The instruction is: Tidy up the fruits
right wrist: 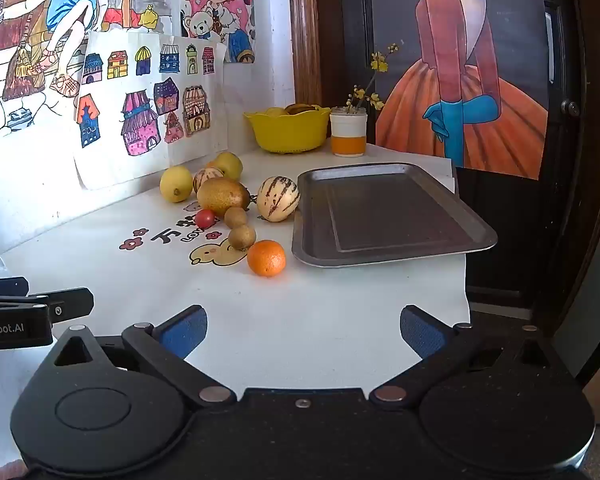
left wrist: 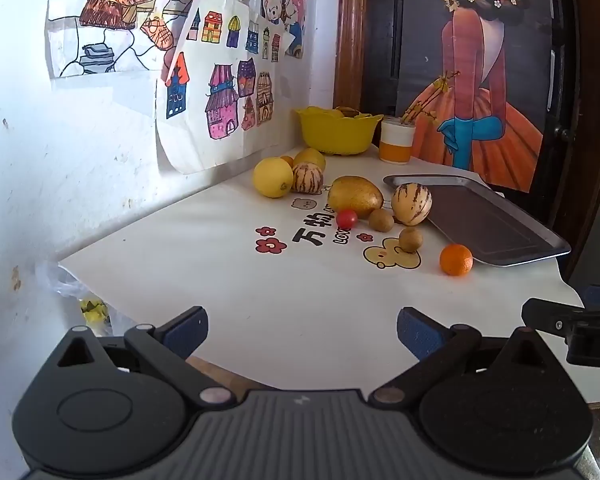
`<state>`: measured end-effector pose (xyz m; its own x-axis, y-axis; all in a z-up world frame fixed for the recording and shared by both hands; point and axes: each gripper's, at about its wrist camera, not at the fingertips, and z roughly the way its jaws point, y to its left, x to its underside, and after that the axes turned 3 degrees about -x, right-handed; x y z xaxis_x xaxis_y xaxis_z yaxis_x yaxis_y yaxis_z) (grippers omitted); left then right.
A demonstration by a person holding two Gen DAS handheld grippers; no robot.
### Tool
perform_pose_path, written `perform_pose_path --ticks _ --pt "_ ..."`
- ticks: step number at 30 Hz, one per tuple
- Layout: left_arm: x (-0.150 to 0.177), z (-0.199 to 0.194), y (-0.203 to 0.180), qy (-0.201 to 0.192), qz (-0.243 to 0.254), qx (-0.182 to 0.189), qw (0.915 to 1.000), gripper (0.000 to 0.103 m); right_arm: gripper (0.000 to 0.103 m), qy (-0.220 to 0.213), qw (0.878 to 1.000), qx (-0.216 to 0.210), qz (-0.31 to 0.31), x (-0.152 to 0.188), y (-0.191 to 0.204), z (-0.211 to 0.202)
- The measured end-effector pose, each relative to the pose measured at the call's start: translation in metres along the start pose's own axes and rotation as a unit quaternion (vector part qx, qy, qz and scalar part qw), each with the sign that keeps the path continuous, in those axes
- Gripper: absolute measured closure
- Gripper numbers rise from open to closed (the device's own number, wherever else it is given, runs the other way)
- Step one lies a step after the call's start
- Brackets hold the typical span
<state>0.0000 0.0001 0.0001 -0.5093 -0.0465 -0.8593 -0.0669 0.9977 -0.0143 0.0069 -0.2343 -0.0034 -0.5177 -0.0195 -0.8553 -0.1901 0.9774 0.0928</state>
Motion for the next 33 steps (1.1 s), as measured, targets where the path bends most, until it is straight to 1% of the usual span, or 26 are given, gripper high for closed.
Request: perform_pose_path --ticks 24,33 --pt "0.0014 0.0033 0.0021 0.005 -0.001 0.001 1.0 0.0 0.001 0.004 1.0 -0.001 0.002 0.0018 -0.0009 0.0022" --pt "0.0026 0.006 0.0021 0.013 -0.003 0.003 0.9999 0.0 0.001 0.005 1.0 -0.001 0.003 0.002 -0.0009 0.0027"
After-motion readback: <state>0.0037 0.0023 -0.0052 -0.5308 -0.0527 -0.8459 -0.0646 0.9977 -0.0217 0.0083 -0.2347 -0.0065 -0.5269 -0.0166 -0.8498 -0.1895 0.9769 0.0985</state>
